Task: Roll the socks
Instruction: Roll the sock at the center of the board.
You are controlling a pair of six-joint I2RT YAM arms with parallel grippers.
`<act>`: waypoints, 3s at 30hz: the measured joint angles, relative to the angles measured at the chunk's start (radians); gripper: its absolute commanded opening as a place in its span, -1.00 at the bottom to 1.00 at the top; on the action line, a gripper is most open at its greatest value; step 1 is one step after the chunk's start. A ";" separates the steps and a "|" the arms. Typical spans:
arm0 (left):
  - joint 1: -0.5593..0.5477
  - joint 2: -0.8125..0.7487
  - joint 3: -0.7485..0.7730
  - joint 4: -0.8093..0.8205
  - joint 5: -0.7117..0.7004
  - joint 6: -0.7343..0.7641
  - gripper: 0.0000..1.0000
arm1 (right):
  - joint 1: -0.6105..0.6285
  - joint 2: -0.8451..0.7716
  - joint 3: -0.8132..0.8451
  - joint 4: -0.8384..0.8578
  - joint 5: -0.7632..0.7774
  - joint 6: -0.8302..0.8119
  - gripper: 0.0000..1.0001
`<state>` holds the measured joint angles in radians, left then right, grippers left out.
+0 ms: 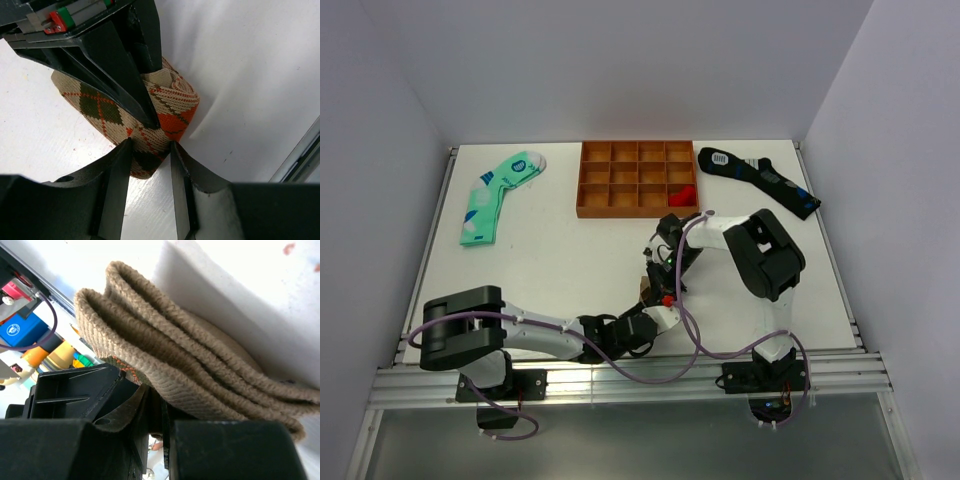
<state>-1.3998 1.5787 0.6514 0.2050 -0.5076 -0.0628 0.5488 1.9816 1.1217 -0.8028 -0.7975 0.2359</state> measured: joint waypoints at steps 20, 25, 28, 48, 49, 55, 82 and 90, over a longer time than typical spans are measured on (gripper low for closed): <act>0.062 0.049 0.020 0.055 0.123 0.005 -0.21 | -0.033 -0.027 -0.040 0.018 0.014 0.019 -0.85; 0.076 0.045 0.024 0.050 0.150 0.008 -0.13 | -0.035 -0.031 -0.049 0.030 0.010 0.021 -0.86; 0.102 0.030 0.021 0.042 0.182 -0.017 -0.03 | -0.036 -0.031 -0.048 0.030 0.010 0.022 -0.87; 0.208 -0.077 -0.072 0.070 0.323 -0.116 0.00 | -0.043 -0.025 -0.033 0.017 0.024 0.033 -0.91; 0.207 -0.077 -0.072 0.071 0.322 -0.115 -0.01 | -0.043 -0.025 -0.033 0.017 0.024 0.033 -0.90; 0.196 -0.076 -0.072 0.078 0.299 -0.096 -0.01 | -0.043 -0.024 -0.033 0.017 0.024 0.033 -0.91; 0.196 0.049 0.076 -0.021 0.342 -0.032 -0.99 | -0.071 -0.113 -0.124 0.109 0.072 0.097 -0.55; 0.252 0.076 0.163 -0.162 0.465 -0.057 -0.99 | -0.069 -0.215 -0.234 0.264 0.076 0.151 -0.34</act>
<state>-1.1481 1.6543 0.8143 0.0433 -0.0422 -0.1196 0.4793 1.7668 0.8875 -0.5385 -0.7216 0.3870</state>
